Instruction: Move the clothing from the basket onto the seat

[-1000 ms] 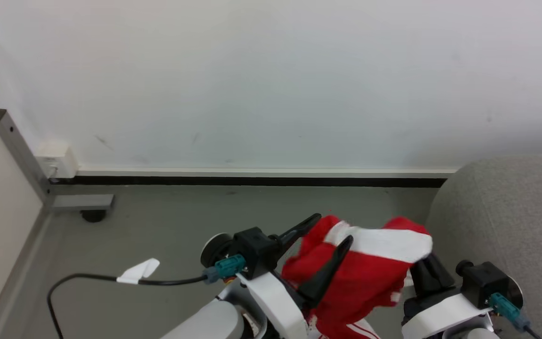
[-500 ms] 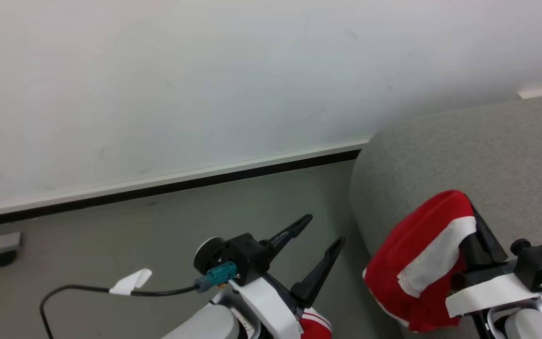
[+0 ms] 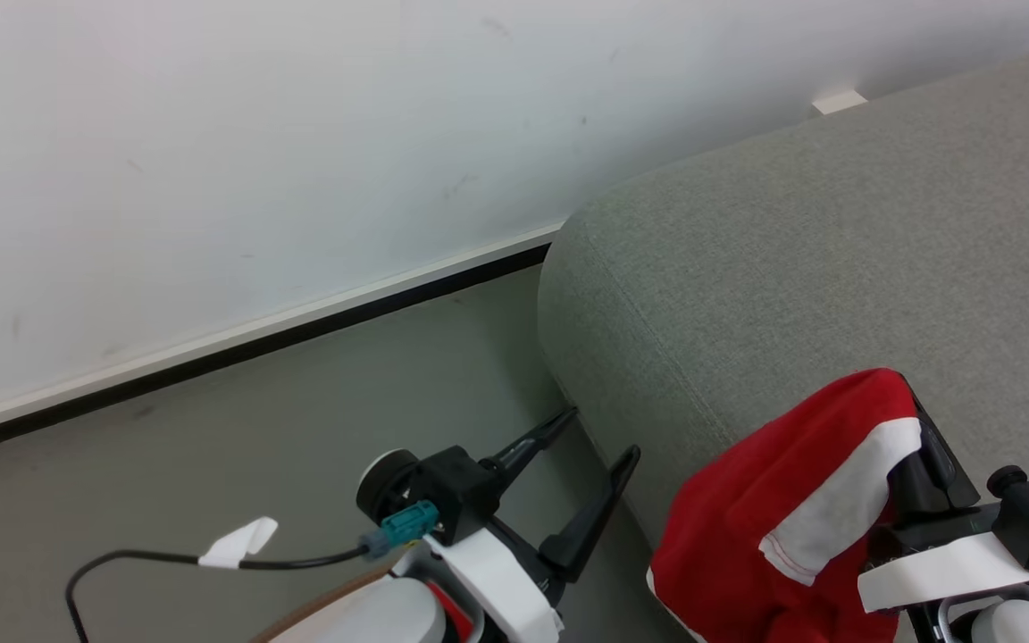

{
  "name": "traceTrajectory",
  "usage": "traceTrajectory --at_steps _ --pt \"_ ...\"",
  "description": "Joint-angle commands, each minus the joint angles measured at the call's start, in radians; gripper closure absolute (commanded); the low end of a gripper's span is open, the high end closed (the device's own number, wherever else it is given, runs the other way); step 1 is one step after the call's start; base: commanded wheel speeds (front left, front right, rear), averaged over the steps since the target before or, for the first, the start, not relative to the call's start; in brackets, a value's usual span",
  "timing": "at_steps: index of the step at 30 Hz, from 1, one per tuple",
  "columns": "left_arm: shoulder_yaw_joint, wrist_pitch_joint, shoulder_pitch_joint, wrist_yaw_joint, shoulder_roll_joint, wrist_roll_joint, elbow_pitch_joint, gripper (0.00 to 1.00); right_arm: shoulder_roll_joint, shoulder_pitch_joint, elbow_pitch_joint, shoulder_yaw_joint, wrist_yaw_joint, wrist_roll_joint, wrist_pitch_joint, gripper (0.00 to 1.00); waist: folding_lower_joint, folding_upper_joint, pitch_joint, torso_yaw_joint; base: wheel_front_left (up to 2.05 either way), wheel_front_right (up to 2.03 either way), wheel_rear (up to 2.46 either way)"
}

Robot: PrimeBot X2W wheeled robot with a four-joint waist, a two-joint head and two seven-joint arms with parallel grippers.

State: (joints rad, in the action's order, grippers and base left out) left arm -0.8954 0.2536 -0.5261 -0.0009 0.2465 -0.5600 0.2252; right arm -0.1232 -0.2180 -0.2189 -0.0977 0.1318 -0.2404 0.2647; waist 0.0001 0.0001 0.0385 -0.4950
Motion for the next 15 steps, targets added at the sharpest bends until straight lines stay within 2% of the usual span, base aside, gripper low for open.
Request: traceTrajectory --at_steps 1,9,12,15 --pt "0.003 0.003 0.009 -0.004 0.001 0.012 0.006 0.0 0.001 0.009 0.006 -0.001 -0.002 -0.001 -0.001 1.0 -0.0001 -0.0001 0.005 -0.007 0.0 0.0 0.0" --pt "0.011 0.011 0.015 -0.012 -0.012 0.026 0.022 0.0 -0.027 -0.03 0.017 -0.012 -0.002 -0.003 -0.001 1.0 -0.0001 -0.0001 0.002 0.012 0.0 0.0 0.0" --pt "0.013 0.01 0.018 -0.015 -0.015 0.028 0.03 0.0 -0.06 -0.07 0.004 -0.036 -0.002 -0.003 -0.001 1.0 -0.0001 -0.0001 0.005 0.029 0.0 0.0 0.0" --pt "0.015 0.01 0.018 -0.016 -0.014 0.033 0.029 0.0 -0.127 -0.148 -0.018 -0.083 -0.002 -0.003 -0.011 1.0 -0.0001 -0.0001 0.023 0.05 0.0 0.0 0.0"
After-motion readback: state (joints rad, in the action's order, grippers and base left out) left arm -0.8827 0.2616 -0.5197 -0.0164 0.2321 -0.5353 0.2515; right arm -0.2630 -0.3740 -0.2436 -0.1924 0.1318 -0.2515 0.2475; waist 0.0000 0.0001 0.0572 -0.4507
